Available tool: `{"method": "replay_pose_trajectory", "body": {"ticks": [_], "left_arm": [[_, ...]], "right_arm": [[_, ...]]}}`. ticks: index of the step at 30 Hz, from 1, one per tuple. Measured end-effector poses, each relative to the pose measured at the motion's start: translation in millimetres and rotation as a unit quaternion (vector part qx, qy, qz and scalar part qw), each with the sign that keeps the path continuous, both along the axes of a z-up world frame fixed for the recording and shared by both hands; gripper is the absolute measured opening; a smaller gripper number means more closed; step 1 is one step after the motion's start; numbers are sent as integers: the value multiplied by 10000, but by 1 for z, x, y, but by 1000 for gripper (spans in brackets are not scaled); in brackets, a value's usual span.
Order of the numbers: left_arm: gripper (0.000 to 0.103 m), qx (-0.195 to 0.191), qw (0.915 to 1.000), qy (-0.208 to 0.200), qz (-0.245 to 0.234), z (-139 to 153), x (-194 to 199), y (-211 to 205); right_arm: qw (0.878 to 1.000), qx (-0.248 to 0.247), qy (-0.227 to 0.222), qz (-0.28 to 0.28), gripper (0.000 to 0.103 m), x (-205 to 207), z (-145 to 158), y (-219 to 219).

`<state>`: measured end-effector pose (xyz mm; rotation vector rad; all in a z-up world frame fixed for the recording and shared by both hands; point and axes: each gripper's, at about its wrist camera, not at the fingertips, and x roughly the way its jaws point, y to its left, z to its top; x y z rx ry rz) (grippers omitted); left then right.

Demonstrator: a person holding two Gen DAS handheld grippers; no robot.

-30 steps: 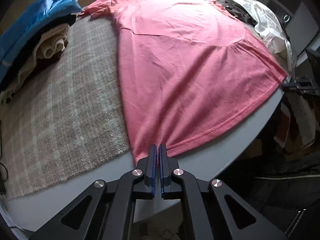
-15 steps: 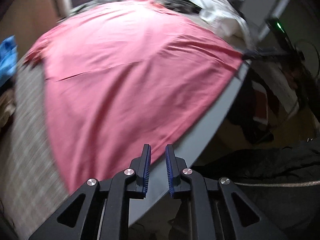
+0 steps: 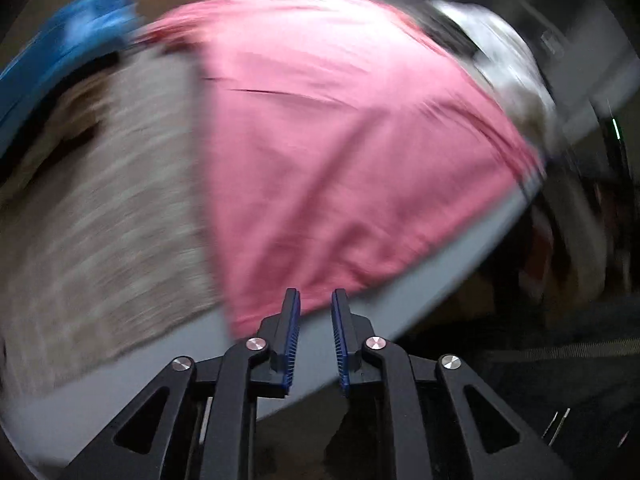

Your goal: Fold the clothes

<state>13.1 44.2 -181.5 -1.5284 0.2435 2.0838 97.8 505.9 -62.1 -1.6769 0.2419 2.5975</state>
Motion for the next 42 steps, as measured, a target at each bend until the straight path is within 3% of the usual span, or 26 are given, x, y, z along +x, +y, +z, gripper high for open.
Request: {"method": "replay_pose_trajectory", "body": {"ticks": [3, 6, 8, 11, 13, 15, 18, 23, 26, 30, 32, 35, 42], "left_arm": [[17, 16, 9985, 98, 537, -3, -11, -18], [17, -215, 9978, 22, 619, -15, -17, -17], [17, -163, 9969, 54, 769, -15, -18, -22], [27, 102, 9952, 162, 959, -9, -19, -28], [27, 146, 9947, 222, 995, -11, -20, -30], [27, 188, 9945, 230, 1006, -16, -20, -26], [27, 251, 9943, 234, 1008, -25, -17, -14], [27, 228, 9919, 241, 1225, -26, -21, -11], [27, 234, 9889, 172, 1456, -26, -25, -15], [27, 288, 9845, 72, 1728, -30, -34, -16], [27, 293, 9830, 41, 1814, -30, -38, -16], [27, 301, 9817, 10, 1882, -31, -43, -15], [27, 309, 9810, -38, 1916, -34, -53, -10]], "right_arm": [[9998, -110, -132, 28, 39, -10, -12, 5], [9992, -311, -176, 197, 38, -19, -3, -4], [9981, -488, 90, 371, 38, -28, 28, -16], [9918, -252, 754, 1001, 39, -55, 96, -55], [9834, -99, 1056, 1475, 40, -86, 137, -87], [9750, -16, 1236, 1848, 42, -129, 162, -120], [9615, -1, 1301, 2421, 43, -209, 175, -177], [9562, -100, 719, 2837, 42, -353, 139, -268], [9598, -396, 146, 2776, 42, -430, 97, -314], [9541, 146, -221, 2983, 42, -500, 37, -378], [9530, 216, -381, 2998, 42, -522, 15, -393], [9532, -96, -574, 2967, 42, -546, -5, -401], [9423, 67, -657, 3282, 42, -554, -33, -425]]}}
